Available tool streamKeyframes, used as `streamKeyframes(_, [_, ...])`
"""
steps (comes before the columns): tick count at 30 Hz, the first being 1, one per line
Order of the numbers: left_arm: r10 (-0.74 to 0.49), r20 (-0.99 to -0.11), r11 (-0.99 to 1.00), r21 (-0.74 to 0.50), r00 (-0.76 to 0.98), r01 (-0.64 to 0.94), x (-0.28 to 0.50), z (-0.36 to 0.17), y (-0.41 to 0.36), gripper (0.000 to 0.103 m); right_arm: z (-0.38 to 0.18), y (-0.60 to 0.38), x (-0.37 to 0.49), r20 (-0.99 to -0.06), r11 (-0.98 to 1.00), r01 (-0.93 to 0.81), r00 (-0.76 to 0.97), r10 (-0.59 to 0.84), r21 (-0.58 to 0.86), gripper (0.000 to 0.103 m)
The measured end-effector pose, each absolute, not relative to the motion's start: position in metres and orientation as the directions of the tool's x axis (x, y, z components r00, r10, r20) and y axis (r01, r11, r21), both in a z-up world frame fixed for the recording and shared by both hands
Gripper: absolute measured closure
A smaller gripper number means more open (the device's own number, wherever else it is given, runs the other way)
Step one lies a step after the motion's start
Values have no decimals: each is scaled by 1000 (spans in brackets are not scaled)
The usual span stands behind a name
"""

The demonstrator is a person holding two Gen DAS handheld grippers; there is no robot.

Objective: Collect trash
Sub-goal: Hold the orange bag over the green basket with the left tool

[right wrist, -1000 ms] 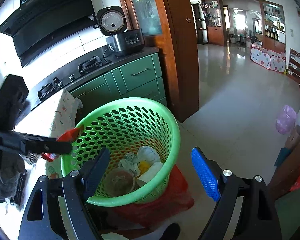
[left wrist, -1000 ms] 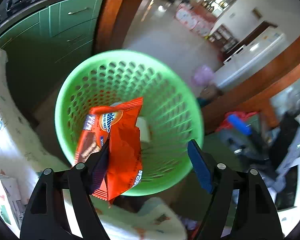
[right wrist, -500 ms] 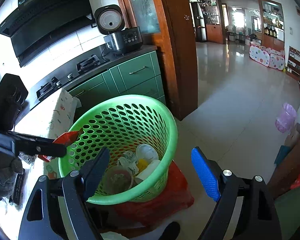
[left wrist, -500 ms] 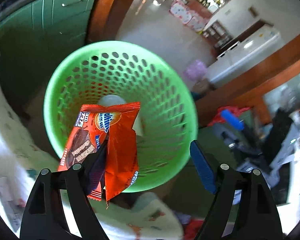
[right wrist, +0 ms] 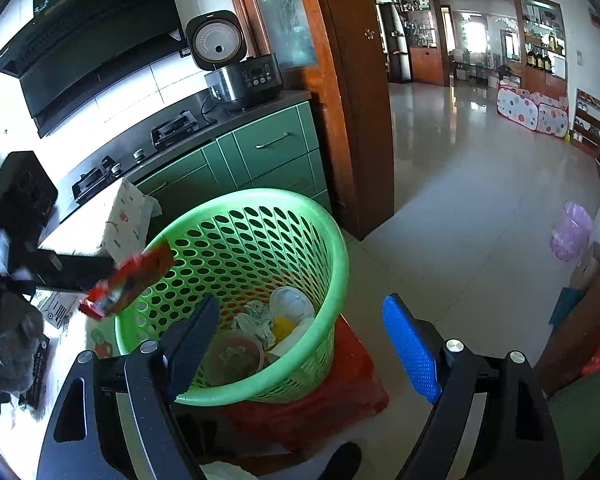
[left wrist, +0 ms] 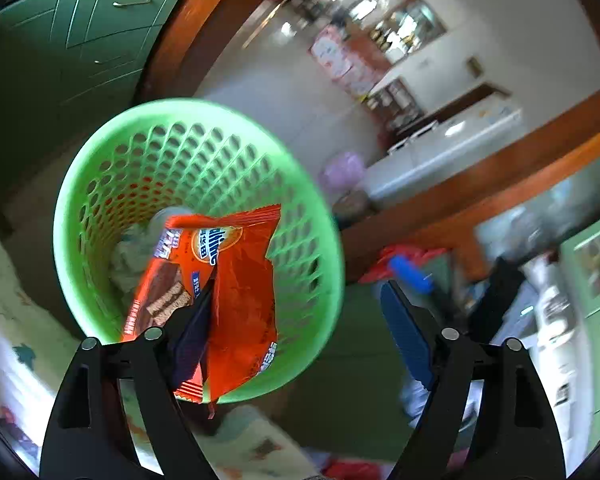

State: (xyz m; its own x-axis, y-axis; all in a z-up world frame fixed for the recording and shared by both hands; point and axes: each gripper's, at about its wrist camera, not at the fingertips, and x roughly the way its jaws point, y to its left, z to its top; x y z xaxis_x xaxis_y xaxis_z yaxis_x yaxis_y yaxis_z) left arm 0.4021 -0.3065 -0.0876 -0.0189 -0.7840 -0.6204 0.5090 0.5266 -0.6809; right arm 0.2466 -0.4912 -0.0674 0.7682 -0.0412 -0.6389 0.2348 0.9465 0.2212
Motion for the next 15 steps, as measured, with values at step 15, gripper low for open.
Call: streamKeyframes(15, [-661,-745,628,-482,92,611,395,-76,-317,13,-70,-489,250,-644,948,227,765,-32,223,22])
